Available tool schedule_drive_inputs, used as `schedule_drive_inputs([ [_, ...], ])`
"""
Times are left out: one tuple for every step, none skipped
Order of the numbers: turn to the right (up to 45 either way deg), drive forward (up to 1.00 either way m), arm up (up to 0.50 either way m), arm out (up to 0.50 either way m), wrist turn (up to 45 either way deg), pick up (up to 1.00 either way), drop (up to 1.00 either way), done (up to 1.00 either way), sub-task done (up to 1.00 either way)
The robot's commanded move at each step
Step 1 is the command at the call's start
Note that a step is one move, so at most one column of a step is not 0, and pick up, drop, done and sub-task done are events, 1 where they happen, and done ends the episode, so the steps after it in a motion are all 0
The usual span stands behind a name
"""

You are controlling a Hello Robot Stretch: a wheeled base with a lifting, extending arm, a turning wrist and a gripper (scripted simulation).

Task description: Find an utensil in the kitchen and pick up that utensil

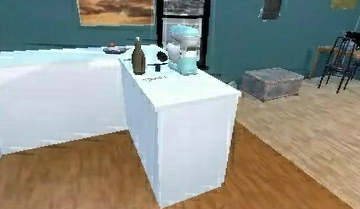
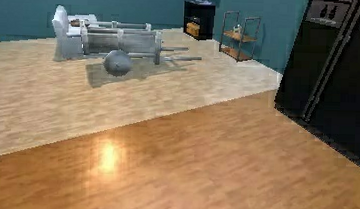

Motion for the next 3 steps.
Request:
schedule_drive_inputs([
  [0.0, 0.65, 0.00, 0.00, 0.0, 0.00, 0.00, 0.00, 0.00],
  [-45.0, 0.00, 0.00, 0.00, 0.0, 0.00, 0.00, 0.00, 0.00],
  [-39.0, 0.00, 0.00, 0.00, 0.0, 0.00, 0.00, 0.00, 0.00],
])
